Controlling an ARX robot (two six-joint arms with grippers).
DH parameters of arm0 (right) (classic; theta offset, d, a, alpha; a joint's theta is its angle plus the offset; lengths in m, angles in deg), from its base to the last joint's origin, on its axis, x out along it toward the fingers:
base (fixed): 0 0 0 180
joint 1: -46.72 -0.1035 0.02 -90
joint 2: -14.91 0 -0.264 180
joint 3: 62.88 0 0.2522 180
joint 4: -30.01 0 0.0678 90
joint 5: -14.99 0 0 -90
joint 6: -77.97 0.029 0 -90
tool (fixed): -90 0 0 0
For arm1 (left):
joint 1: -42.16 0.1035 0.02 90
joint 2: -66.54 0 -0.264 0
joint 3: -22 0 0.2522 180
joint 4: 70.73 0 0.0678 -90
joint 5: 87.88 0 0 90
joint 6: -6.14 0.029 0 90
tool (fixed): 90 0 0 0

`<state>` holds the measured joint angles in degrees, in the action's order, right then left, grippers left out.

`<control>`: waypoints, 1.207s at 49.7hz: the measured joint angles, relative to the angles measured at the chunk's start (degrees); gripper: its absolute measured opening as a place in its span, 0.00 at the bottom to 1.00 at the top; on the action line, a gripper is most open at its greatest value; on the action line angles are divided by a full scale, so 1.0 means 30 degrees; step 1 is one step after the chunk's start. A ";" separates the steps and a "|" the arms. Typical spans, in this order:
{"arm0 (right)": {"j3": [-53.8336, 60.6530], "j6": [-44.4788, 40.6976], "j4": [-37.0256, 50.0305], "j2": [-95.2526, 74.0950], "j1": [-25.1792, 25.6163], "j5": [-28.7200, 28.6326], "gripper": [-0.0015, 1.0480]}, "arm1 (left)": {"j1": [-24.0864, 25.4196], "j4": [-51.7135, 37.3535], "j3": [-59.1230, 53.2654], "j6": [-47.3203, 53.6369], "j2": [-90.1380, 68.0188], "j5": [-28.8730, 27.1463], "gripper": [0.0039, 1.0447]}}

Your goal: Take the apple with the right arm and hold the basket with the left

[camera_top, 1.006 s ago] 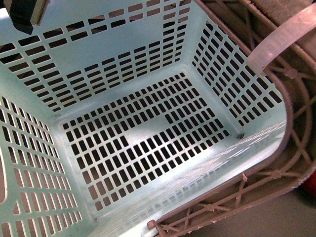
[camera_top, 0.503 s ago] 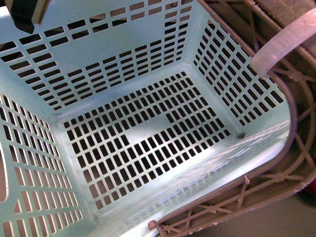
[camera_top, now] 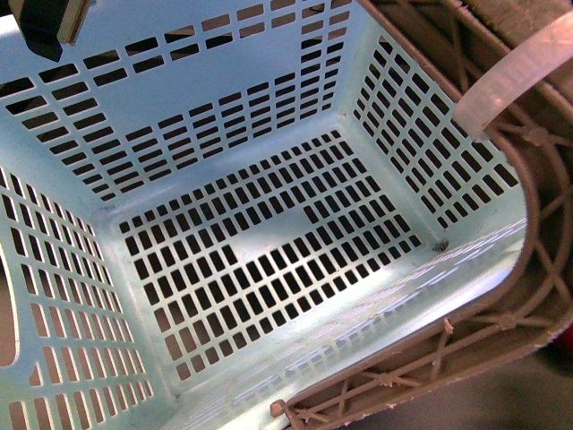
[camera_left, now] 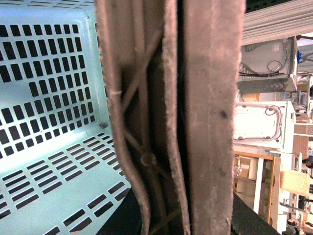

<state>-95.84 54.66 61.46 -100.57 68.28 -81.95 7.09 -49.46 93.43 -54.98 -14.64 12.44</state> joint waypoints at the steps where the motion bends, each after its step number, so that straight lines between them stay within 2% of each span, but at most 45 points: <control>1: -0.0248 -0.0029 -0.0073 -0.0532 -0.0189 0.0073 0.92 | 0.0000 0.0000 0.0000 0.0000 0.0000 0.0000 0.16; 8: -0.2106 -0.0029 -0.0328 -0.3184 -0.0918 0.0903 0.92 | 0.0000 0.0000 0.0000 0.0000 0.0000 0.0000 0.16; 22: -0.4262 0.0364 -0.0954 -0.4772 -0.0736 0.1625 0.92 | 0.0000 0.0000 0.0000 0.0000 0.0000 -0.0007 0.16; 60: -0.7337 0.1115 -0.2718 -0.7431 -0.0517 0.1472 0.92 | 0.0000 0.0000 0.0000 0.0000 0.0000 -0.0007 0.16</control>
<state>-117.85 58.00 53.31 -122.87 66.73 -77.53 7.09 -49.46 93.43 -54.98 -14.64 12.42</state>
